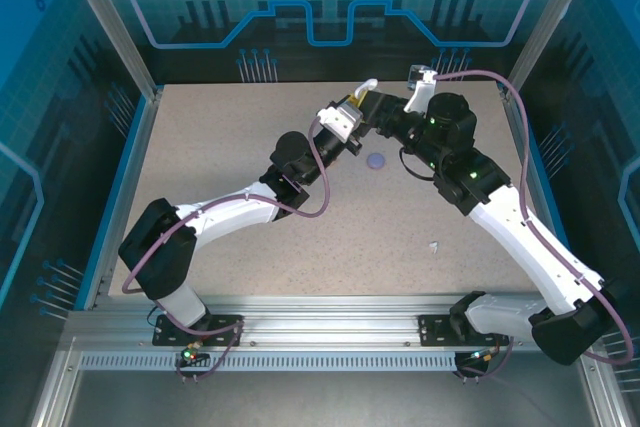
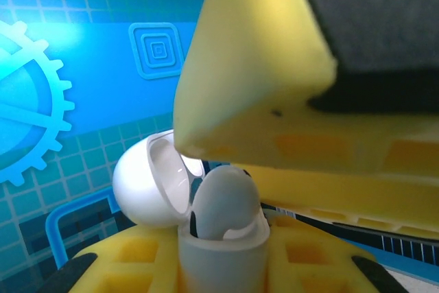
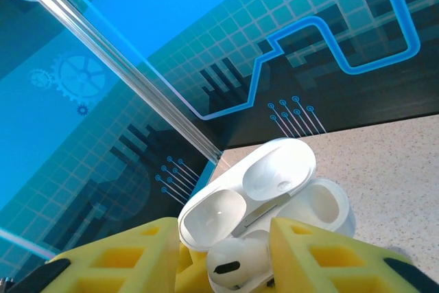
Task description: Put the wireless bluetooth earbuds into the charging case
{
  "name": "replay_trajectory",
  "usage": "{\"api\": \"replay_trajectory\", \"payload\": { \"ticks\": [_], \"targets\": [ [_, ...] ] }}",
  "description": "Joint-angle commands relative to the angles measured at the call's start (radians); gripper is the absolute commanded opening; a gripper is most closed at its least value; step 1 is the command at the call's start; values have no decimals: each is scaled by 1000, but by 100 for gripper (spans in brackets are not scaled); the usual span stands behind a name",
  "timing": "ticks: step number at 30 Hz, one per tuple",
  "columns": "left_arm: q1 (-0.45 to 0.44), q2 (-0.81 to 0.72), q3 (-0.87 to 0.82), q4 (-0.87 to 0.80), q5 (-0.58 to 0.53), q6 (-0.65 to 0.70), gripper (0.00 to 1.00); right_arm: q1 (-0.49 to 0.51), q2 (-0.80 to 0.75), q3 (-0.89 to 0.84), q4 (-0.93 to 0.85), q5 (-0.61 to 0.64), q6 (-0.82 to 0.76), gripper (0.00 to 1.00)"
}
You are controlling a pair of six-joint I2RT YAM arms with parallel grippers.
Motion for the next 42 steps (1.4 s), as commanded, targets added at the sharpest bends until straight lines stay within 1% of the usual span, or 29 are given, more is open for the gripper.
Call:
{"api": "replay_trajectory", "payload": {
  "ticks": [1, 3, 6, 8, 11, 14, 16, 21, 24, 27, 31, 34, 38, 42],
  "targets": [
    [-5, -43, 24, 80, 19, -27, 0, -10, 23, 44, -72, 31, 12, 42],
    [-5, -45, 20, 80, 19, -28, 0, -14, 29, 54, -72, 27, 17, 43],
    [-6, -48, 14, 78, 19, -34, 0, -15, 32, 67, -71, 28, 22, 53],
    [-5, -48, 11, 78, 18, -39, 0, -18, 31, 84, -74, 27, 24, 64],
    [-6, -49, 5, 78, 19, -43, 0, -24, 30, 124, -87, 18, 13, 73],
    [-6, -54, -9, 80, 15, -47, 0, -33, 14, 168, -121, 21, 3, 78],
    [-5, -61, -22, 82, 10, -53, 0, -42, -7, 194, -168, 46, 3, 80],
    [-5, -93, -70, 85, -12, -67, 0, -117, -94, 180, -310, 91, 45, 82],
    [-4, -121, -101, 81, -30, -72, 0, -182, -142, 144, -443, 111, 79, 82],
    [-1, -154, -132, 55, -45, -83, 0, -247, -185, 73, -588, 138, 128, 82],
    [10, -204, -172, 16, -44, -106, 0, -316, -220, -76, -732, 134, 178, 82],
    [12, -238, -203, 1, -31, -121, 0, -325, -207, -183, -784, 128, 182, 79],
    [13, -285, -242, -18, -31, -129, 0, -327, -147, -317, -838, 136, 176, 76],
    [16, -321, -270, -23, -33, -140, 0, -330, -138, -491, -773, 152, 230, 77]
  ]
}}
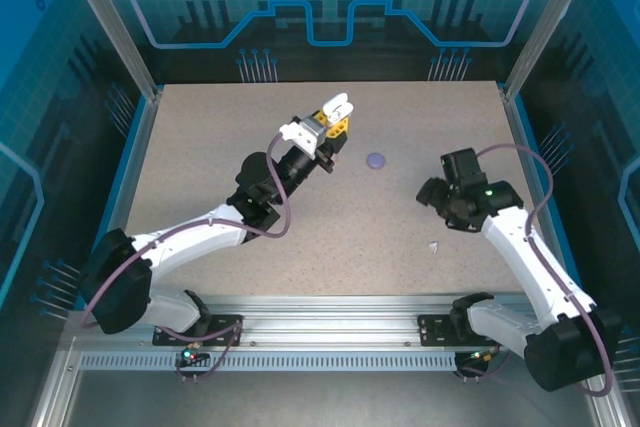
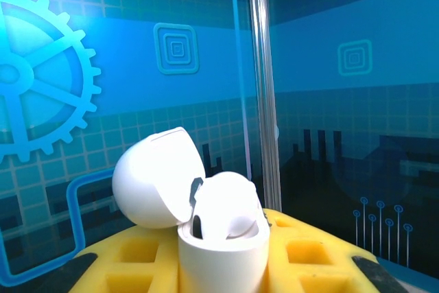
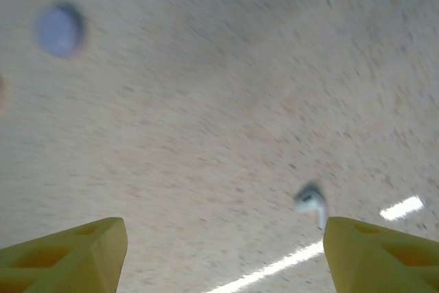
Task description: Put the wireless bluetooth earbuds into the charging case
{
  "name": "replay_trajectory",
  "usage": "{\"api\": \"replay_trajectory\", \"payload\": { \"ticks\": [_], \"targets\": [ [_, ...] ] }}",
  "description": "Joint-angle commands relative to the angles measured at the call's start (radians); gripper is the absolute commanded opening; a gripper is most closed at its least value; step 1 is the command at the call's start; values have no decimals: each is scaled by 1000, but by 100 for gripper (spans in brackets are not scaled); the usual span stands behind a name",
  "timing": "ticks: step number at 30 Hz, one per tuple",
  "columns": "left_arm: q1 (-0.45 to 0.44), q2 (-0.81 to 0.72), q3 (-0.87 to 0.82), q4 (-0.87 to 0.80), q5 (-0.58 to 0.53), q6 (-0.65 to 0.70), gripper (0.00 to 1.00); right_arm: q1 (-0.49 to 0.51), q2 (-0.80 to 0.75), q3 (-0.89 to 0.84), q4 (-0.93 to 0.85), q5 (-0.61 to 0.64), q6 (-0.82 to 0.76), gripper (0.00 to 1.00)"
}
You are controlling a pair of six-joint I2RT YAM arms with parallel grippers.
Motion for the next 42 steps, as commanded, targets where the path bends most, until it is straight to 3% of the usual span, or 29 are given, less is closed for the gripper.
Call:
{"api": "replay_trajectory", "payload": {
  "ticks": [1, 10, 27, 33, 42],
  "targets": [
    [6, -51, -22, 3, -11, -31, 0, -19, -7, -118, 15, 15, 63, 77],
    [9, -81, -34, -22, -7, -44, 0, -23, 109, -238, 155, -38, 102, 77],
    [8, -67, -34, -19, -17, -57, 0, 19, 279, -253, 269, -86, 113, 77],
    [8, -68, -39, -16, -20, -57, 0, 58, 257, -256, 254, -86, 139, 77],
    [8, -71, -44, -8, -19, -64, 0, 42, 239, -179, 41, 59, 181, 77]
  ]
}}
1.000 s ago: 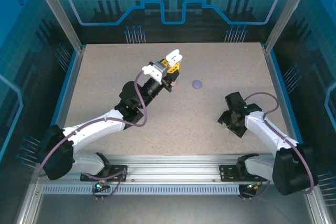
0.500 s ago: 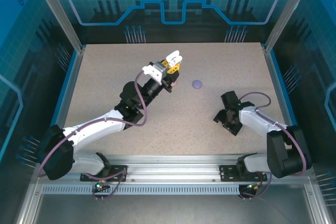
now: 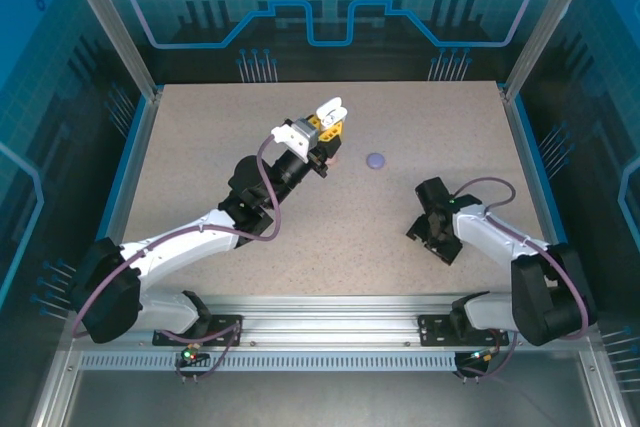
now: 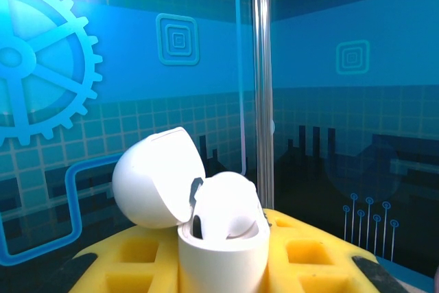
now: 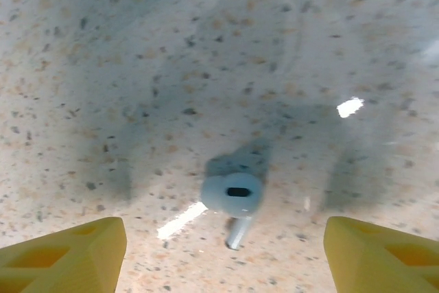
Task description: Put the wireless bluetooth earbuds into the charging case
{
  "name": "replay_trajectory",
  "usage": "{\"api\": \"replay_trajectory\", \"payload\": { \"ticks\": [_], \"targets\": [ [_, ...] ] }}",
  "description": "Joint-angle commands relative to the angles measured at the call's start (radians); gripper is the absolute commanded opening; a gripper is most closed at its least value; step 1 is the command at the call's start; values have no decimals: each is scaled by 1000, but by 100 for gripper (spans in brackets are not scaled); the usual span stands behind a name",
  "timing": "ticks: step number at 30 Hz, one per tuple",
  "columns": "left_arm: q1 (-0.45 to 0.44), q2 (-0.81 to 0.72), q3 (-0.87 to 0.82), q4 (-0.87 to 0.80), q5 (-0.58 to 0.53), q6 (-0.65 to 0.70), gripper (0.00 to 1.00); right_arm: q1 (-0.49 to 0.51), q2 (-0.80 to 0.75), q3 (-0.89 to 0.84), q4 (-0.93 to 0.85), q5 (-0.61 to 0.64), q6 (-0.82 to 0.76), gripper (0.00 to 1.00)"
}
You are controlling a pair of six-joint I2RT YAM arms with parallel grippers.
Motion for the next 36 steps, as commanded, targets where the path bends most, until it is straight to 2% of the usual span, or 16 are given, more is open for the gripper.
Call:
{"api": "replay_trajectory", "payload": {
  "ticks": [1, 7, 14, 18, 26, 36],
  "targets": [
    [4, -18, -15, 40, -19, -16, 0, -19, 19, 54, -106, 60, 14, 77],
    [10, -15, -16, 47, -17, -15, 0, -38, 143, 113, -113, 46, -19, 75],
    [20, -9, -18, 51, -17, -18, 0, -43, 187, 134, -71, 42, -71, 63],
    [25, 0, -17, 57, -17, -23, 0, -51, 188, 124, -59, 35, -94, 57],
    [29, 23, -8, 62, -14, -32, 0, -67, 140, 73, -22, 3, -132, 52],
    [30, 42, 11, 57, -11, -49, 0, -89, 137, 45, 11, -37, -177, 51]
  ]
}}
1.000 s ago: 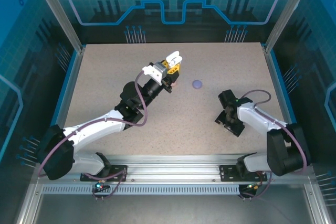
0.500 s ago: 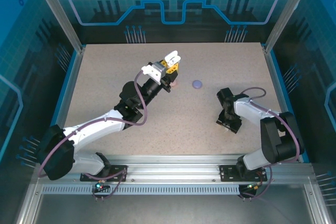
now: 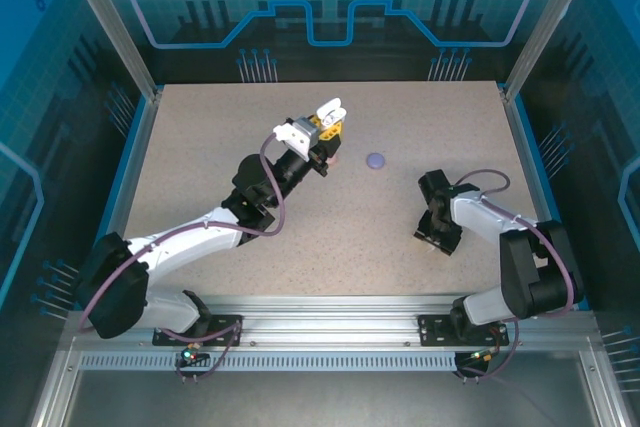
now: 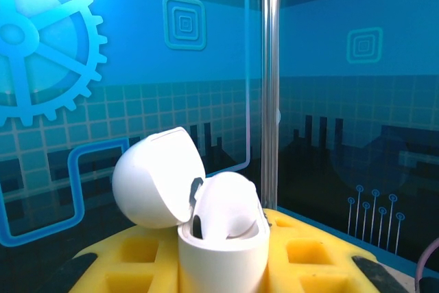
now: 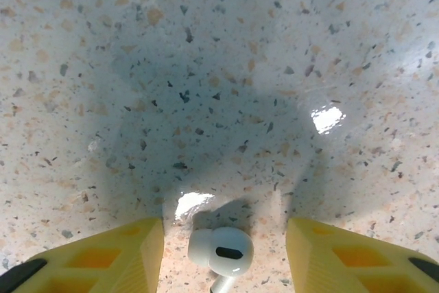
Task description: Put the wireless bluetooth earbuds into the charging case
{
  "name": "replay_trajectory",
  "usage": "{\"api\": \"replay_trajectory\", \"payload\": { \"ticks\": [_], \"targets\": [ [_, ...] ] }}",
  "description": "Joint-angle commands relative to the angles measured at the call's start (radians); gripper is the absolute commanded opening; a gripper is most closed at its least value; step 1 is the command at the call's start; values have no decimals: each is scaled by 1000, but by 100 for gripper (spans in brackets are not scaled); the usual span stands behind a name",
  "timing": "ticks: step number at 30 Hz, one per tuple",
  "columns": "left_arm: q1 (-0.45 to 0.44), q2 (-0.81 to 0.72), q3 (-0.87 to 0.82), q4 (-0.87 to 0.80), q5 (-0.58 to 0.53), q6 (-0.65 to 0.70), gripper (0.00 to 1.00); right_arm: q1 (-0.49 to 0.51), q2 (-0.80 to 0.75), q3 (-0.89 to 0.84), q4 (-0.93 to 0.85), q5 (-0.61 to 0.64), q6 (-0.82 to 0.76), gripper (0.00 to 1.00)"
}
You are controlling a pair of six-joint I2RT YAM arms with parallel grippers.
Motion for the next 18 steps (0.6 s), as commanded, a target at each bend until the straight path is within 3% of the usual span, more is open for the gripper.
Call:
{"api": "replay_trajectory", "payload": {
  "ticks": [1, 18],
  "targets": [
    [8, 5, 20, 40, -11, -24, 0, -17, 3, -14, 9, -27, -27, 50],
    [7, -1, 19, 35, -17, -27, 0, -17, 62, 6, -8, -7, -48, 41]
  ]
}}
